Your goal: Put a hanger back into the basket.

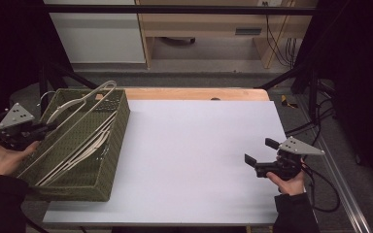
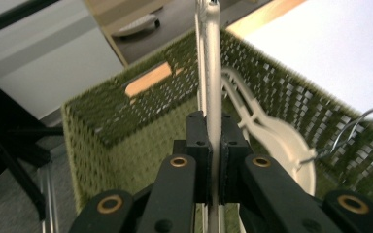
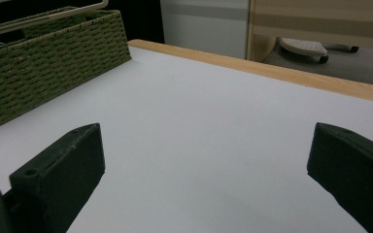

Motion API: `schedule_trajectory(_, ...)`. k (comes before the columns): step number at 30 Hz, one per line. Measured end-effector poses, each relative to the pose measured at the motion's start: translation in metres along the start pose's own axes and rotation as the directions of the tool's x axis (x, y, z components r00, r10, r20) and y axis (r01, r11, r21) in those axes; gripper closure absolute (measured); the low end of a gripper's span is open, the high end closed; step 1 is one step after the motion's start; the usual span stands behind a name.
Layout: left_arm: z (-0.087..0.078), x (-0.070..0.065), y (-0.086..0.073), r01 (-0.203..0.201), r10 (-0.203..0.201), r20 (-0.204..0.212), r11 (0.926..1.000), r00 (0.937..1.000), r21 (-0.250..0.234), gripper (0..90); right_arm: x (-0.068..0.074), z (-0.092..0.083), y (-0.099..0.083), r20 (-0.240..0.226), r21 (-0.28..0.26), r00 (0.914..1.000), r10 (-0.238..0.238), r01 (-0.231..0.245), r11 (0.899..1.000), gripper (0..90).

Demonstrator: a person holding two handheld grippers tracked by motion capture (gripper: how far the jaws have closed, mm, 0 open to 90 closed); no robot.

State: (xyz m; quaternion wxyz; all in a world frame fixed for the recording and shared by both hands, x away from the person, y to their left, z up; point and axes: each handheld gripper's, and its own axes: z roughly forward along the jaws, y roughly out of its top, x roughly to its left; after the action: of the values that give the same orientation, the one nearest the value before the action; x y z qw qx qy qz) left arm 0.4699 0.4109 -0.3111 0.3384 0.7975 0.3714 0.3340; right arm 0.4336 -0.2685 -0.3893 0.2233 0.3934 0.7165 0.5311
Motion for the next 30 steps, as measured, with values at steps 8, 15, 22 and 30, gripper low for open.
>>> schedule_trajectory(8, 0.014, -0.007, -0.015, -0.032, 0.032, 0.006, 0.9979, 0.9995, 0.056, 85.9, 0.001, 0.003, -0.001, 0.002, 0.012, 1.0000, 0.003, -0.003, 1.000, 0.9)
schedule_trajectory(15, 0.036, -0.018, -0.033, -0.049, 0.050, -0.010, 0.9947, 0.9987, 0.090, 85.9, 0.000, 0.003, -0.002, -0.001, 0.012, 1.0000, 0.003, -0.003, 1.000, 1.0)
schedule_trajectory(22, 0.055, -0.024, -0.051, -0.034, 0.031, 0.021, 0.9900, 0.9993, 0.137, 85.8, 0.000, 0.004, -0.002, -0.002, 0.013, 1.0000, -0.002, 0.002, 1.000, 1.2)
schedule_trajectory(30, 0.062, -0.029, -0.053, -0.034, 0.012, 0.097, 0.9723, 0.9952, 0.231, 80.9, 0.000, 0.004, -0.003, -0.004, 0.019, 1.0000, -0.003, 0.003, 1.000, 1.5)
